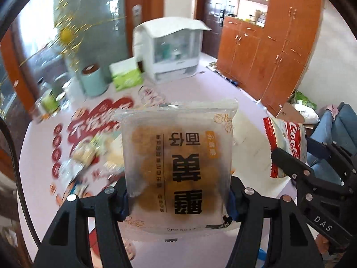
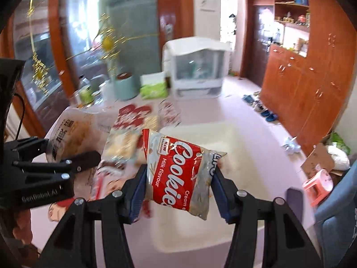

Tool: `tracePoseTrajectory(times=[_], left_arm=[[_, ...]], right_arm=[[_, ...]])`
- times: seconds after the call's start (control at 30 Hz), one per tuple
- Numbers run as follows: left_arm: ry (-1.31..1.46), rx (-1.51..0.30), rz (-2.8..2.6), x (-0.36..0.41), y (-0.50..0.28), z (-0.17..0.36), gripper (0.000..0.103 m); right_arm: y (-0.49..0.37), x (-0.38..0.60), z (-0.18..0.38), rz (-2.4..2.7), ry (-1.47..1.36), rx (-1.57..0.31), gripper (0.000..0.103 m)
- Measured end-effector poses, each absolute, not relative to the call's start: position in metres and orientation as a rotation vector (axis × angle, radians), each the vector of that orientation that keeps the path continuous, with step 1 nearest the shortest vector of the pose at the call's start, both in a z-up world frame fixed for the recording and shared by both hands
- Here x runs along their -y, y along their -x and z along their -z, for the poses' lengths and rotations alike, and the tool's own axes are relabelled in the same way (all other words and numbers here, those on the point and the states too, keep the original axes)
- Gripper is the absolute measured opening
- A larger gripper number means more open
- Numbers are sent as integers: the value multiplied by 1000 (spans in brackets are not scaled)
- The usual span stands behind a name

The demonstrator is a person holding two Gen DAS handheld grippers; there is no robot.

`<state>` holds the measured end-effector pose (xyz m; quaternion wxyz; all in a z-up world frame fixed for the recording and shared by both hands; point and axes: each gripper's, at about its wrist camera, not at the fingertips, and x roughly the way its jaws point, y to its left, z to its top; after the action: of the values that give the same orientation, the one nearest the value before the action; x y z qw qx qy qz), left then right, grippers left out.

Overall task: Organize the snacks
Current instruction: 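Drop the pastry box into the tray with the left tool while the right drops the Coolie bag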

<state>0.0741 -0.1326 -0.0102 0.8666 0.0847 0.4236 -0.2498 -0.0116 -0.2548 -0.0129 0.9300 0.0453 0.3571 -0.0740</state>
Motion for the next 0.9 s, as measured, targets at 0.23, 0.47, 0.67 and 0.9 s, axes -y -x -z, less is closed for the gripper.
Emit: tracePoseTrajectory(times=[0.23,0.47,0.67,0.9], left_arm=[[-192,-911,524,209,-95,15,64],[-225,-944,503,243,-102,26,65],[-246,-988,458,257,-121,41,73],[-246,-998,407,260,-134,49,85]], right_arm=[[-7,325,0,200,-74,-722,55],[-19,358,7,194,-73,-746,56],[-31,371,18,169,-94,-787,56],[-41,377,37,137,-109,-841,59]])
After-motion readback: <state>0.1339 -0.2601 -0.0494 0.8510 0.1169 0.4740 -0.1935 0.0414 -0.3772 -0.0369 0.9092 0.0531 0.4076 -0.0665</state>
